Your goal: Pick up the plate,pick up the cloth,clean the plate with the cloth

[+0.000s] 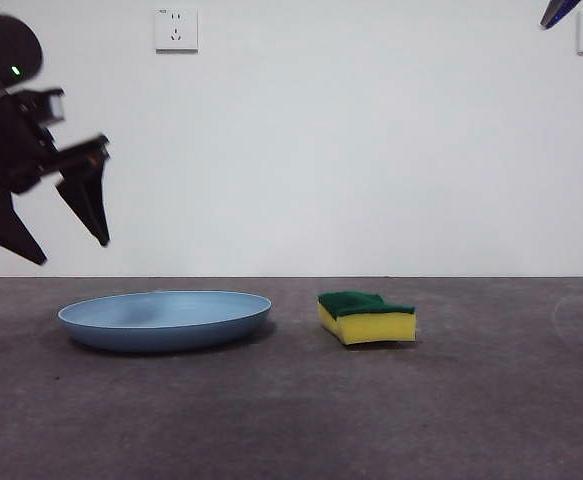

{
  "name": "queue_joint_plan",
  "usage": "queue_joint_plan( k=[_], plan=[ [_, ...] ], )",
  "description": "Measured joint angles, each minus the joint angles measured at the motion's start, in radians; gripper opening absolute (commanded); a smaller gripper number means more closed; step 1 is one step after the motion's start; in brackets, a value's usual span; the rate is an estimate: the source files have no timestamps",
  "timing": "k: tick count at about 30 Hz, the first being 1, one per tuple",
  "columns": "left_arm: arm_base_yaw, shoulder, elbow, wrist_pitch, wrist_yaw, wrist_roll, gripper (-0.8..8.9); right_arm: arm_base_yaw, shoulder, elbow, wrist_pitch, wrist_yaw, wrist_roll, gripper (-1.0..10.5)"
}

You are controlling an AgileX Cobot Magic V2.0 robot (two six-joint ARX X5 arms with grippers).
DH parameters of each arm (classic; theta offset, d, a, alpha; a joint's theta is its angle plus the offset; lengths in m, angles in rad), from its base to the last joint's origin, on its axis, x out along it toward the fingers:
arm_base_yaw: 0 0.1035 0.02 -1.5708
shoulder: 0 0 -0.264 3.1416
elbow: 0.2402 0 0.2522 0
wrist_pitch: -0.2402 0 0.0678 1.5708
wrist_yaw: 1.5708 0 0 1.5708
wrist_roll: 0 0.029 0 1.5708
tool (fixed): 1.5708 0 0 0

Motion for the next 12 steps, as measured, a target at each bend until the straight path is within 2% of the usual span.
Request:
queue_joint_plan(
  k=[3, 12],
  plan=[
    [-0.008, 0.047, 0.002, 0.034, -0.018, 0.000, 3.32, 0.000, 0.000, 0.000, 0.000, 0.000, 0.000, 4.4],
    [-0.013, 0.143, 0.002, 0.067, -0.016, 0.000, 3.33, 0.000, 0.000, 0.000, 0.000, 0.000, 0.000, 4.4]
  ],
)
